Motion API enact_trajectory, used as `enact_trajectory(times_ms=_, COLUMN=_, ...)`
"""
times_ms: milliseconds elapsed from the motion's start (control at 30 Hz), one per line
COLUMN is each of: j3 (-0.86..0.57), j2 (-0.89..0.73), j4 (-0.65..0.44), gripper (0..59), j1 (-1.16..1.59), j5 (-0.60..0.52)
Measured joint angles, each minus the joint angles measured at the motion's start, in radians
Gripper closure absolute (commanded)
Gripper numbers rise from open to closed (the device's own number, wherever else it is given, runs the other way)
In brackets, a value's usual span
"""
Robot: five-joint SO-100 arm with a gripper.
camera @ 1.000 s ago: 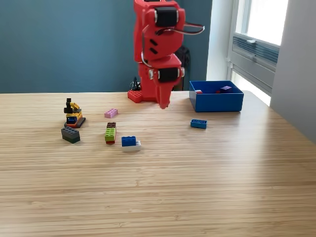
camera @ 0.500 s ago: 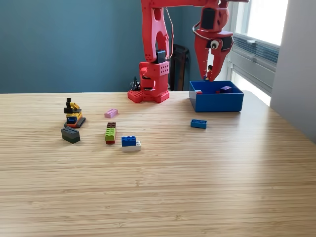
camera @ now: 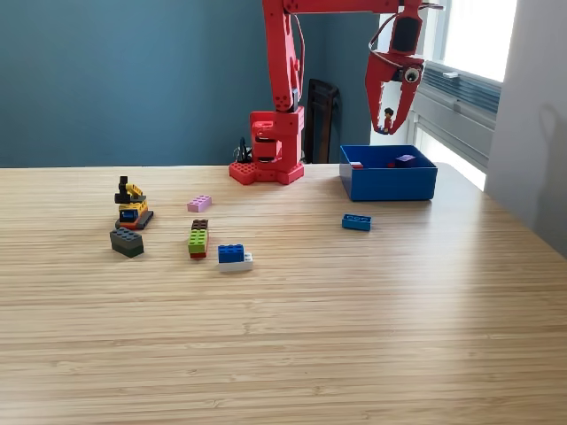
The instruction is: Grasp a lego block and put it in the bin.
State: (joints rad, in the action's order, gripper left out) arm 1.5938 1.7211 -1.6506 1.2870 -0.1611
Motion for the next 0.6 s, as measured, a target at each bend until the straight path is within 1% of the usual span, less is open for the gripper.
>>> enact_trajectory(times_ms=67, j3=0.012, j2=0.0, j4=0.0, gripper=34.2, j1=0.0, j5=0.011)
enact_trajectory(times_ms=100, j3=0.018, j2=0.0, j4=0.0, gripper=30.6, j1=0.0, j5=0.018)
enact_trajectory(times_ms=133, j3=0.023, j2=0.0, j4=0.0, gripper=28.7, j1=0.0, j5=0.02)
enact_trajectory(times_ms=200, j3=0.028, j2=0.0, j4=0.0, gripper=27.3, j1=0.0, j5=0.028)
enact_trajectory(times_ms=300, j3=0.028, j2=0.0, j4=0.0, gripper=27.1, j1=0.0, j5=0.026)
enact_trajectory(times_ms=467, j3=0.028, j2=0.0, j4=0.0, gripper=27.6, j1=-0.017, j5=0.028)
enact_trajectory(times_ms=600, j3=0.006, j2=0.0, j4=0.0, gripper=28.1, j1=-0.101, j5=0.031)
